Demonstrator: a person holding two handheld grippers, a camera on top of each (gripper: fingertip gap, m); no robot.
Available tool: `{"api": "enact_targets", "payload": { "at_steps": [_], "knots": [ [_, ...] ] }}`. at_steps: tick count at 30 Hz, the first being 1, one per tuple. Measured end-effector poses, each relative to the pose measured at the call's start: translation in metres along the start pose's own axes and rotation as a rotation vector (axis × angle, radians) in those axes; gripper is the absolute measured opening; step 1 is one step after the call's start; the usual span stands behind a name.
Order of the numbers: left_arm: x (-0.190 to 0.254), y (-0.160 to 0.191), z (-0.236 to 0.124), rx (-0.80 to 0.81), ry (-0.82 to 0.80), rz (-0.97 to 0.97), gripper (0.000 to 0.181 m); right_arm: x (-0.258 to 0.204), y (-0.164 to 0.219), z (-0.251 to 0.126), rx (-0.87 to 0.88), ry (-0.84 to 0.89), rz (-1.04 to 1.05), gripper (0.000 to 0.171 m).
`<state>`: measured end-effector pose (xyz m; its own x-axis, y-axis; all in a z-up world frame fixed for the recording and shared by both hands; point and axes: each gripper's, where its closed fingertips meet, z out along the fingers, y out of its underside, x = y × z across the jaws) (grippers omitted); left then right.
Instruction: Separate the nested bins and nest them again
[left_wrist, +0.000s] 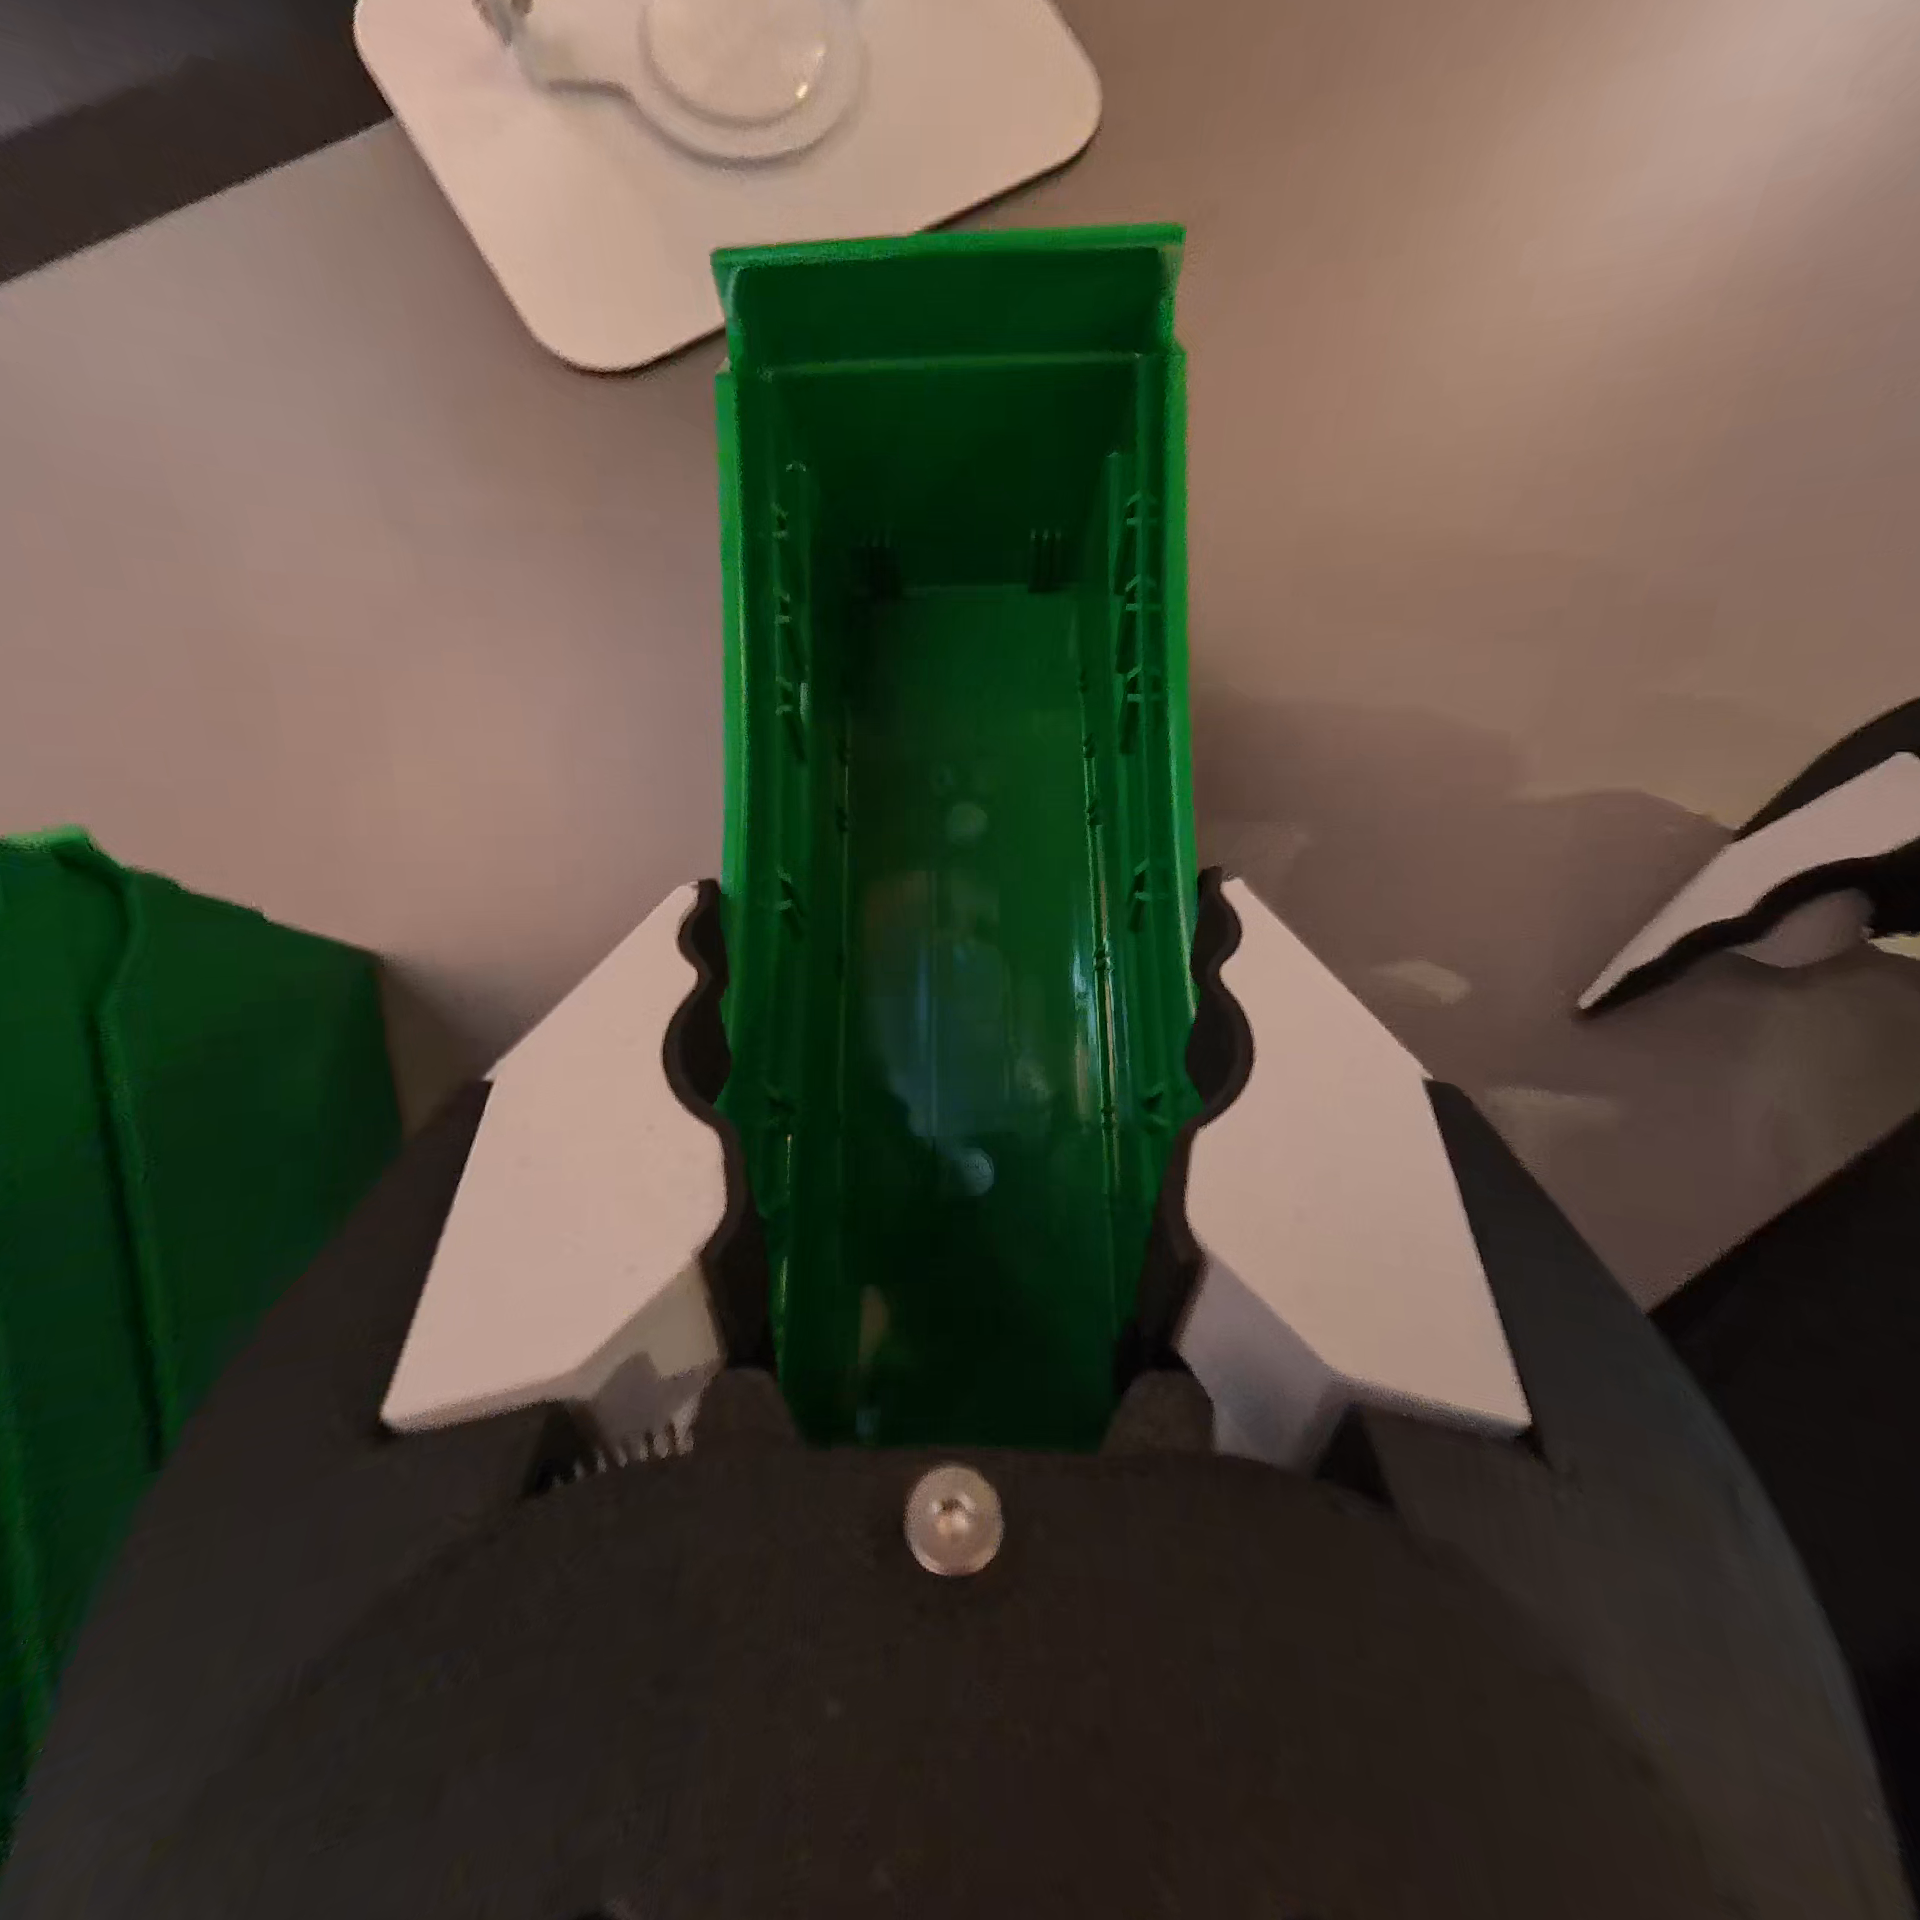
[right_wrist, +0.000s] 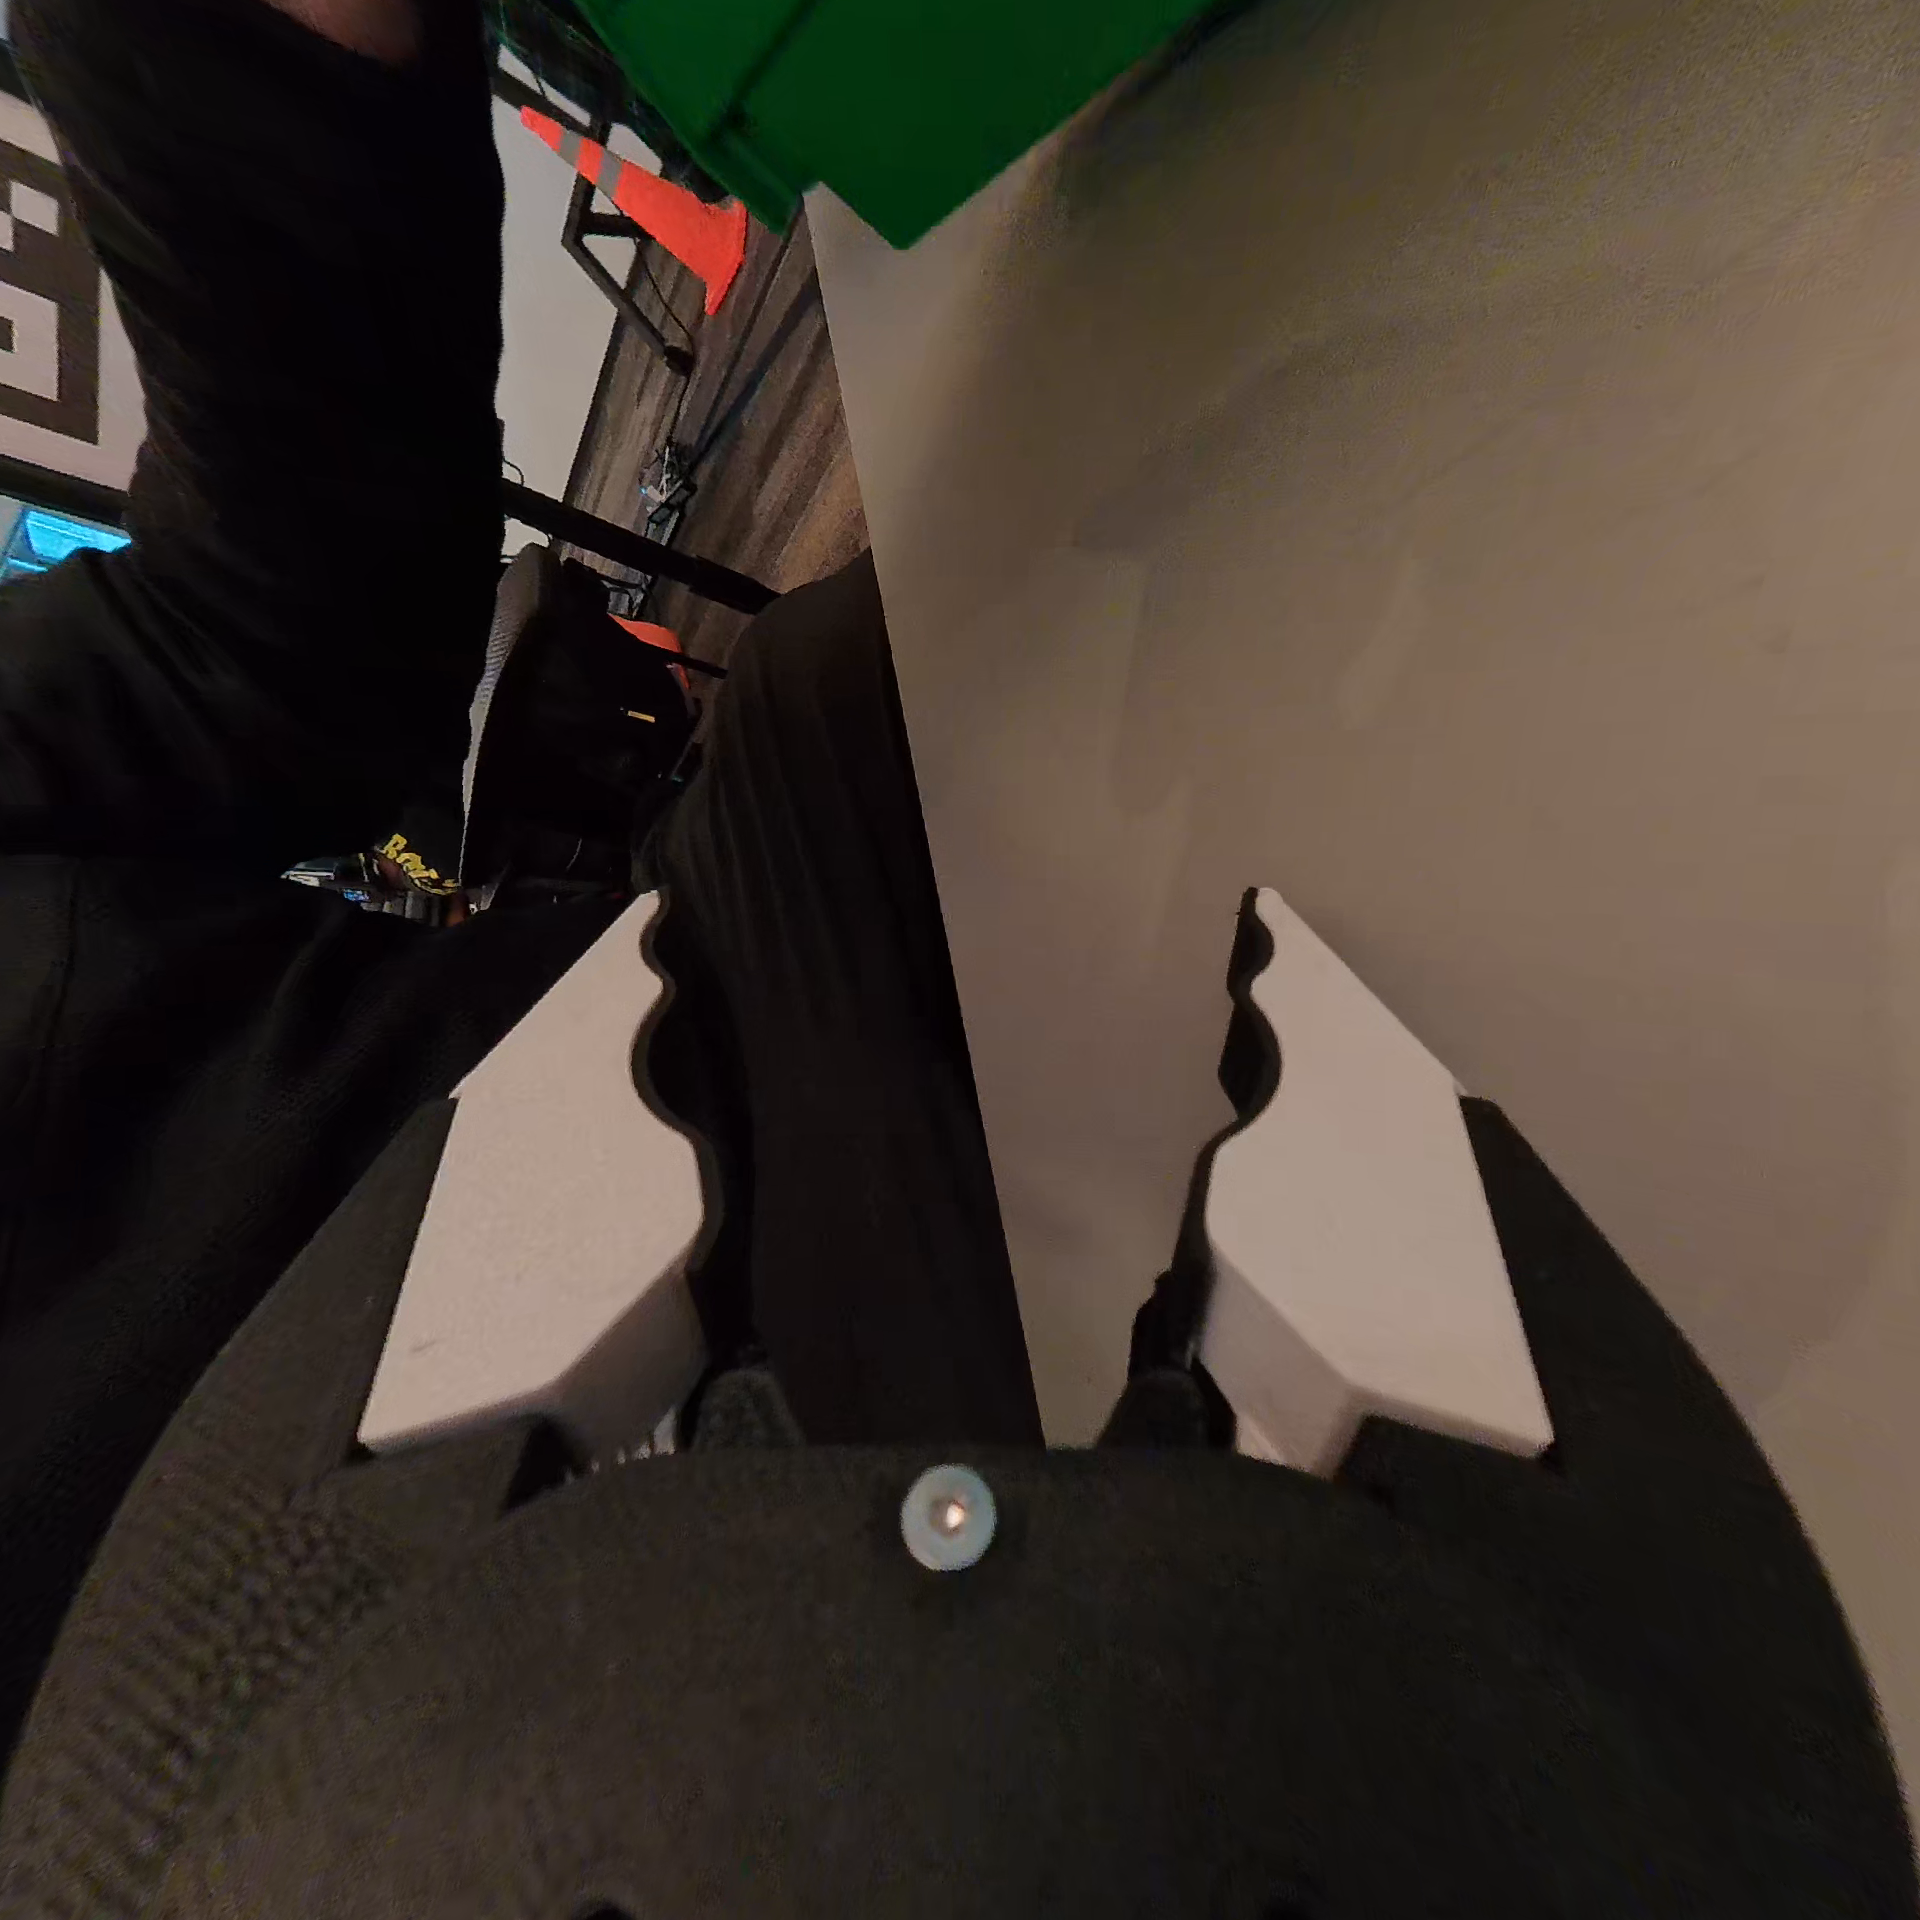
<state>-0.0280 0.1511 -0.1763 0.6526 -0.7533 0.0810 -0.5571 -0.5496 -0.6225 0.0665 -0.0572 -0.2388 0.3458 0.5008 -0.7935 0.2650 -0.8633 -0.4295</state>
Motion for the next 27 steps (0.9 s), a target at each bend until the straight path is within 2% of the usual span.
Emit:
{"api": "enact_targets", "payload": {
  "at_steps": [5, 12, 13, 16, 19, 21, 23, 24, 27],
  "knots": [
    [-0.013, 0.021, 0.006, 0.003, -0.047, -0.076, 0.094, 0.002, 0.001, 0.001, -0.006, -0.003, 0.005, 0.103],
    [-0.019, 0.022, 0.004, 0.056, -0.074, -0.156, 0.106, 0.001, 0.003, 0.004, -0.019, -0.003, 0.003, 0.104],
    [-0.018, 0.019, 0.0, 0.08, -0.07, -0.165, 0.112, 0.001, 0.003, 0.003, -0.018, -0.002, 0.002, 0.103],
    [-0.025, -0.003, -0.034, 0.218, -0.129, -0.106, 0.143, 0.001, 0.003, 0.001, -0.012, 0.003, 0.003, 0.104],
    [-0.053, -0.018, -0.089, 0.261, -0.293, 0.018, 0.147, 0.002, 0.003, 0.001, -0.011, 0.005, 0.007, 0.104],
    [-0.08, -0.012, -0.113, 0.186, -0.351, 0.045, 0.15, 0.002, 0.004, 0.002, -0.016, 0.002, 0.006, 0.104],
    [-0.114, 0.006, -0.123, 0.085, -0.37, -0.007, 0.158, 0.001, 0.004, 0.004, -0.024, 0.0, 0.001, 0.104],
    [-0.131, 0.014, -0.126, 0.061, -0.372, -0.022, 0.155, 0.0, 0.004, 0.005, -0.028, 0.001, -0.002, 0.104],
    [-0.154, 0.056, -0.119, -0.093, -0.277, -0.136, 0.159, 0.0, 0.006, 0.006, -0.038, 0.009, -0.007, 0.104]
  ]
}}
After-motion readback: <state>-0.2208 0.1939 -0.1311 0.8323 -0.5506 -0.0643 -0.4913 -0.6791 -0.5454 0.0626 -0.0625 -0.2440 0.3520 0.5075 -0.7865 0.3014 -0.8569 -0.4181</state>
